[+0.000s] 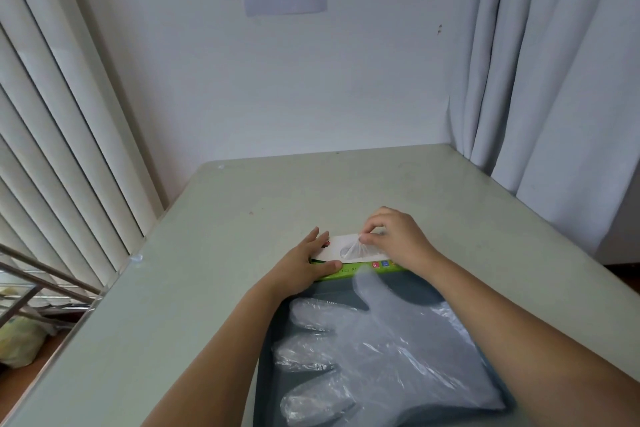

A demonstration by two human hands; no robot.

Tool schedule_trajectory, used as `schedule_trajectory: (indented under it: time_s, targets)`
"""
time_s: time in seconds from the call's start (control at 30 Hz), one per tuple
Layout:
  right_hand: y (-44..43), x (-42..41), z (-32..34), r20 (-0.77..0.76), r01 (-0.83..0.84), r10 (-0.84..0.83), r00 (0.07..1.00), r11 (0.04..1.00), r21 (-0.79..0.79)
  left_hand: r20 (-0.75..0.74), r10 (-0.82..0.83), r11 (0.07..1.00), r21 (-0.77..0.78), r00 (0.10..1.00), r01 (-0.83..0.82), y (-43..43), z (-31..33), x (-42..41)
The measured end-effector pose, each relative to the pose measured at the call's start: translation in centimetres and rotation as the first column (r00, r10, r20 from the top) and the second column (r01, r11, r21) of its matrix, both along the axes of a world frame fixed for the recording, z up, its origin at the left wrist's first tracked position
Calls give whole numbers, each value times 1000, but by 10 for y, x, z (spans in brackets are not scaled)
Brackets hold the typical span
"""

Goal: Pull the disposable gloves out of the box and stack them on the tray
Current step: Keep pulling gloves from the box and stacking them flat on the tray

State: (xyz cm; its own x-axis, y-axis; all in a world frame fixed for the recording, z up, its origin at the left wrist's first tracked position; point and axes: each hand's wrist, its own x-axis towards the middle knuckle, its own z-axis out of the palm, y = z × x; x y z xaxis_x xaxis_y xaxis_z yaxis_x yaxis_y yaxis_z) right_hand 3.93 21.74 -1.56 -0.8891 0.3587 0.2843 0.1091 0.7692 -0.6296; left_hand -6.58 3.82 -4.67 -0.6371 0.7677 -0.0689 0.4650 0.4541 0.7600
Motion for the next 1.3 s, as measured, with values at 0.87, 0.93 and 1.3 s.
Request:
schedule_trajectory:
  time_s: [0.87,0.93,1.3]
  targets:
    - [-44,118,97,-217,-158,-183,959,291,-944,225,-284,894,413,932,173,-14,107,109]
    - [-55,124,91,-179,-120,-178,967,301,-946,278,-245,874,478,929,88,-13,107,124]
    - [-72,163,83,-58,-34,-67,996,318,-947,-142,212,864,489,967,-118,-40,143,162]
